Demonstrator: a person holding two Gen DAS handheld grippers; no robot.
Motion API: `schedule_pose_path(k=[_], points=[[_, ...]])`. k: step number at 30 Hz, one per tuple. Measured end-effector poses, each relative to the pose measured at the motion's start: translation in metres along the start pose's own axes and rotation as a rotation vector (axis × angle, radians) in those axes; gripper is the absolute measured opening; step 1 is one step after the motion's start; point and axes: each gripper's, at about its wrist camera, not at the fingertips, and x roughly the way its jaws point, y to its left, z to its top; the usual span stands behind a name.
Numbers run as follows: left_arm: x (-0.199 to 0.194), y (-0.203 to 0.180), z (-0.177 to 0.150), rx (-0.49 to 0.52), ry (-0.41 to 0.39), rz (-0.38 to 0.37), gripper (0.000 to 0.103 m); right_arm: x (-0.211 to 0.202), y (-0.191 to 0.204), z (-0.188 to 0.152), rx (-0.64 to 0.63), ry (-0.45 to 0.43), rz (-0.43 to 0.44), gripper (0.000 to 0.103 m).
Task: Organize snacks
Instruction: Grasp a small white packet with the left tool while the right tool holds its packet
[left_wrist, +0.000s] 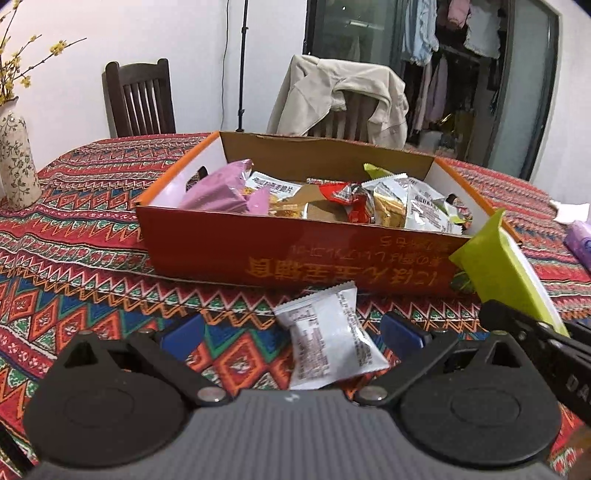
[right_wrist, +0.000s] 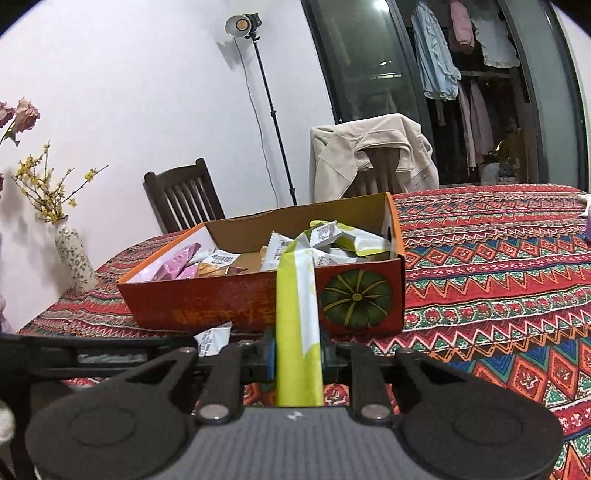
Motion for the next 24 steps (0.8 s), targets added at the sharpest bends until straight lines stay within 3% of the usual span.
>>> schedule_pose_path(k=[5,9,11,12,24], points=[[0.013,-0.011,-0.003,0.015,0.022,0.029,0.101,0.002,-0.001,-0.001,0.006,0.009,0.002,0.019],[0.015,-0.012,-0.005,0.023,0.035,0.018,0.079,0.002,0.0,-0.001,0.004,0.011,0.007,0.019],[0.017,-0.011,-0.006,0.018,0.052,-0.004,0.054,0.002,0.0,-0.001,0.002,0.009,0.01,0.019],[0.018,-0.01,-0.007,0.016,0.059,-0.016,0.049,0.002,0.001,-0.001,0.001,0.008,0.01,0.019],[-0.004,-0.003,-0.014,0.017,0.01,-0.034,0.046,-0.004,0.005,-0.003,-0.022,-0.022,0.019,0.019]])
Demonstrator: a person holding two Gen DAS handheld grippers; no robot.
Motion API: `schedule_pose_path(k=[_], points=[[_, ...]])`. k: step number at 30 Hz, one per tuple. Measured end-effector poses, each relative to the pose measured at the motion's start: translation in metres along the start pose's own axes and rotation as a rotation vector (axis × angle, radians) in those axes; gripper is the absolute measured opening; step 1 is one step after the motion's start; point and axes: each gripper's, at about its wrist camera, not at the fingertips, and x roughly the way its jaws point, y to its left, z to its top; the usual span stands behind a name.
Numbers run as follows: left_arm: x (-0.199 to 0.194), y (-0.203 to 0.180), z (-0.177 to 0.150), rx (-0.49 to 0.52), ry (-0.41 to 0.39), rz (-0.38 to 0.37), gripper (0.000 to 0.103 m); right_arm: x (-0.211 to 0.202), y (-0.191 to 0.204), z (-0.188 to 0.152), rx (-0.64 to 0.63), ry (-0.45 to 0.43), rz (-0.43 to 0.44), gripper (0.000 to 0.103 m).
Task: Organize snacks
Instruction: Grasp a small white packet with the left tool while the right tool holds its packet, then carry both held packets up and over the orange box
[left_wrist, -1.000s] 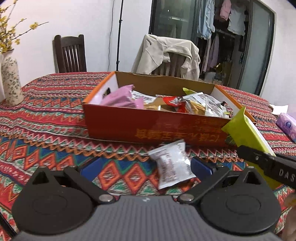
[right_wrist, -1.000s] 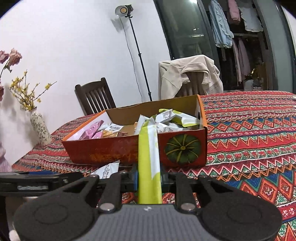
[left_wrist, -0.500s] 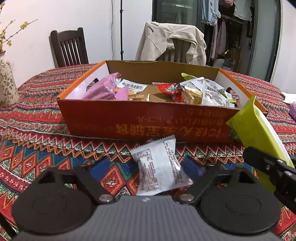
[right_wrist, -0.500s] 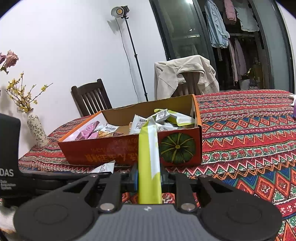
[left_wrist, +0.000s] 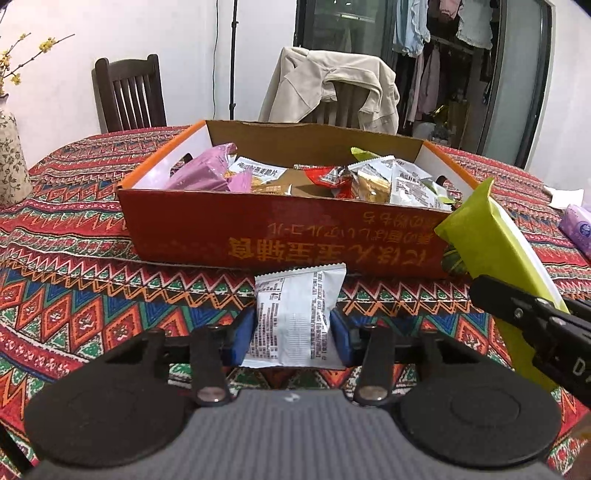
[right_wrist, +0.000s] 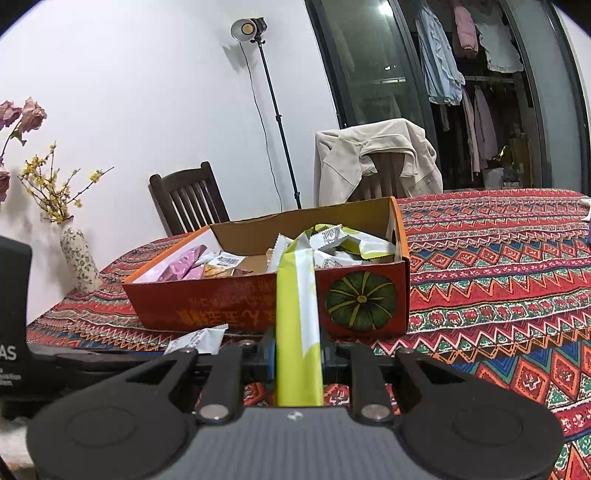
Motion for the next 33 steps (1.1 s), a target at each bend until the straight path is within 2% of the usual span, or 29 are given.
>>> schedule_pose_path(k=[9,16,27,33], points=[[-0.042,0.015,0.008,0.001,-0.118,-0.05,0.046,-0.016,0.005,0.004,-0.005,-0.041,0.027,0.019],[-0.062,0.026,0.034,-0.006,-0.217,-0.078,0.046,-0.021,0.016,0.031,-0.033,-0.07,0.019,0.019],[-0.048,0.04,0.099,-0.031,-0.292,-0.039,0.046,0.013,0.031,0.099,-0.049,-0.11,-0.012,0.019],[-0.025,0.047,0.128,-0.076,-0.315,-0.019,0.046,0.047,0.038,0.119,-0.062,-0.11,-0.032,0.019]])
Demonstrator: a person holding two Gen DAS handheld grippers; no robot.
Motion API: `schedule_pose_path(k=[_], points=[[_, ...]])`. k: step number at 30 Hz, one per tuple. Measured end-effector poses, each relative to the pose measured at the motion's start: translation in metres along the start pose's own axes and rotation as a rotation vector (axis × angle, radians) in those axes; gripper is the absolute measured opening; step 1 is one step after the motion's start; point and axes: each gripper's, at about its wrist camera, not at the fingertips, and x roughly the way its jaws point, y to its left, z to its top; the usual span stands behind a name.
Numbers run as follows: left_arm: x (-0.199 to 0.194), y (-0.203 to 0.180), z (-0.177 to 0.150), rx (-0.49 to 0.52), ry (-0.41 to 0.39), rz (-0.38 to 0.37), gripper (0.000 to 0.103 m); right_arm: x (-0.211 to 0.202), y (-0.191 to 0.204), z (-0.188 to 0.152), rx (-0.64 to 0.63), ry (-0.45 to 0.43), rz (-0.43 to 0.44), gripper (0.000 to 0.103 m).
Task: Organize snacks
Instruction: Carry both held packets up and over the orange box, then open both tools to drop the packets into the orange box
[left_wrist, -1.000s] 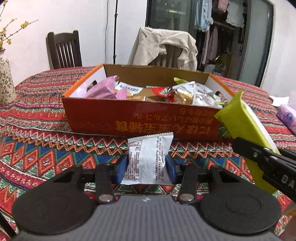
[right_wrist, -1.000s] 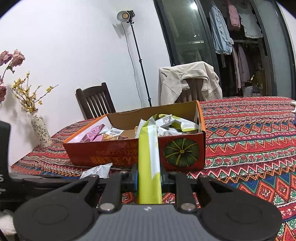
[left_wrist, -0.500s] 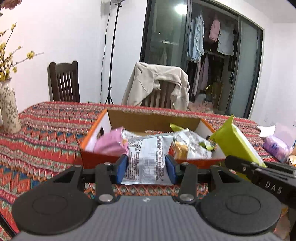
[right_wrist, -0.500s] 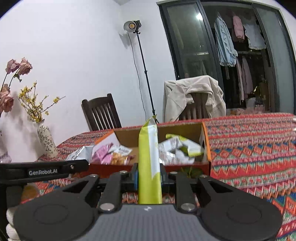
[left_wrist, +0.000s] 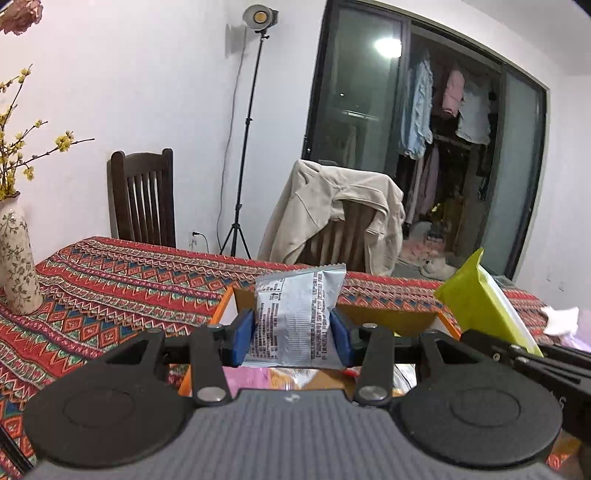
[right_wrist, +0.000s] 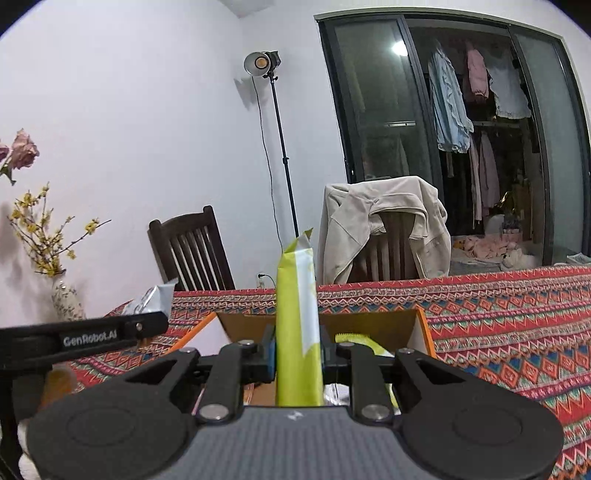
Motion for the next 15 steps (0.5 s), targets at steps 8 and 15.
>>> schedule_pose_path(k=[8,15], points=[[0.04,0.004,0.002,-0.006,-0.021,0.065,0.046,0.048,-0.008,-0.002,0.013,0.003,-0.055,0.019],[0.064,0.011,-0.017,0.001,0.009,0.072,0.046,0.064,-0.023,-0.022,0.043,0.021,-0.028,0.019]])
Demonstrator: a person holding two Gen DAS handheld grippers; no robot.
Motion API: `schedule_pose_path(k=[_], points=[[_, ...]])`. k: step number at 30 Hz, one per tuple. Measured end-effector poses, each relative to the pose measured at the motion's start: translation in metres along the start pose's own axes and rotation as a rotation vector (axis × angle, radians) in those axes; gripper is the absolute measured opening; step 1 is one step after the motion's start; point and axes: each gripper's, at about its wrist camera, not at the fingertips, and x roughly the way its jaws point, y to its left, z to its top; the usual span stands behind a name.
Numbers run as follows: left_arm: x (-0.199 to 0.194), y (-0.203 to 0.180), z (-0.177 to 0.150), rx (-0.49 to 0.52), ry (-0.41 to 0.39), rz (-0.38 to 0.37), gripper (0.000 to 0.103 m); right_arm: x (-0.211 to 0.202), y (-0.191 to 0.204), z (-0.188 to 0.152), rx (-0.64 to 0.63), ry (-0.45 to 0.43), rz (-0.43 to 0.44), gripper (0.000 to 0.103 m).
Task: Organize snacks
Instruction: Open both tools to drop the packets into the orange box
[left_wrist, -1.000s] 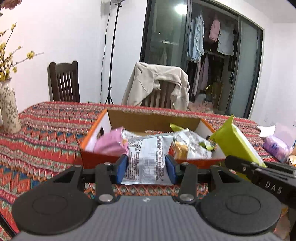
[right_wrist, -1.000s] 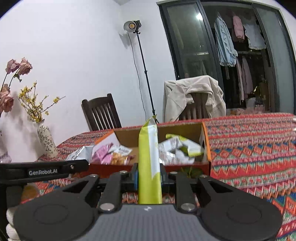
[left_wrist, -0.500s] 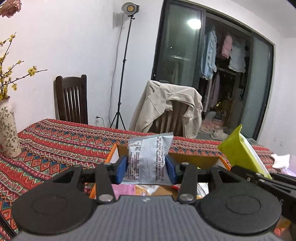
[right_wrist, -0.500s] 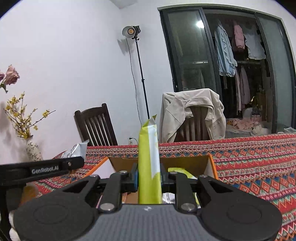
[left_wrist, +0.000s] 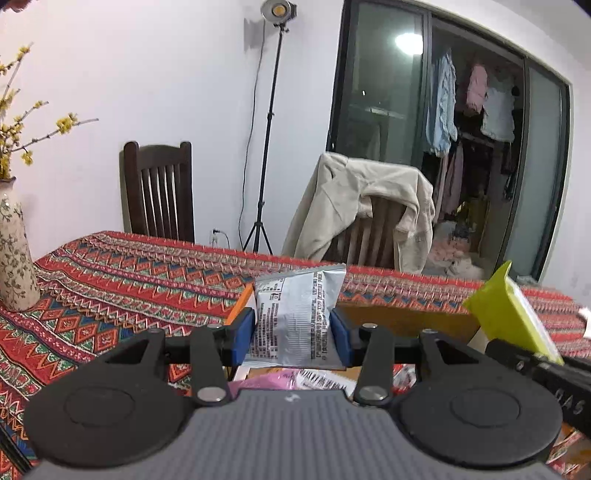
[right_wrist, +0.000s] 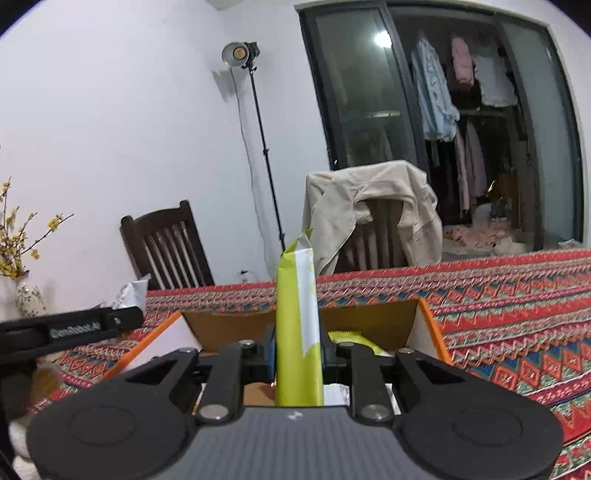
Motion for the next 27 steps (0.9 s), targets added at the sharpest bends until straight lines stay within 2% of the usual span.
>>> schedule_pose_path(k=[4,5,7,8,9,10,11,13,17,21,27], points=[[0.003,0.006,-0.005,-0.012,0.013,-0.014,0.046,0.008,-0.003,-0.008,-0.01,0.033,0.001,0.019],[0.001,0.006,-0.007,-0.016,0.011,-0.02,0.049,0.01,-0.003,-0.009,-0.014,0.043,0.002,0.02],[-0.003,0.011,-0.008,-0.036,0.003,-0.047,0.07,0.009,-0.006,-0.01,-0.002,0.051,0.006,0.024],[-0.004,0.014,-0.008,-0.046,-0.006,-0.046,0.09,0.007,-0.007,-0.01,0.006,0.049,0.013,0.039],[-0.007,0.016,-0.009,-0.054,-0.022,-0.036,0.101,0.005,-0.01,-0.01,0.018,0.038,0.013,0.053],[-0.01,0.017,-0.008,-0.06,-0.044,-0.031,0.103,0.002,-0.012,-0.01,0.03,0.021,0.0,0.086],[-0.013,0.017,-0.008,-0.06,-0.059,-0.041,0.103,0.0,-0.013,-0.01,0.037,-0.002,-0.014,0.103],[-0.017,0.018,-0.008,-0.062,-0.068,-0.068,0.103,-0.003,-0.014,-0.01,0.033,-0.033,-0.035,0.103],[-0.023,0.012,-0.008,-0.034,-0.084,-0.046,0.103,-0.004,-0.015,-0.01,0.03,-0.029,-0.048,0.103],[-0.033,0.01,-0.004,-0.032,-0.107,-0.058,0.103,-0.009,-0.012,-0.011,0.013,-0.044,-0.05,0.103],[-0.068,0.008,0.01,-0.037,-0.165,-0.093,0.103,-0.035,-0.001,-0.001,-0.016,-0.093,-0.062,0.103]])
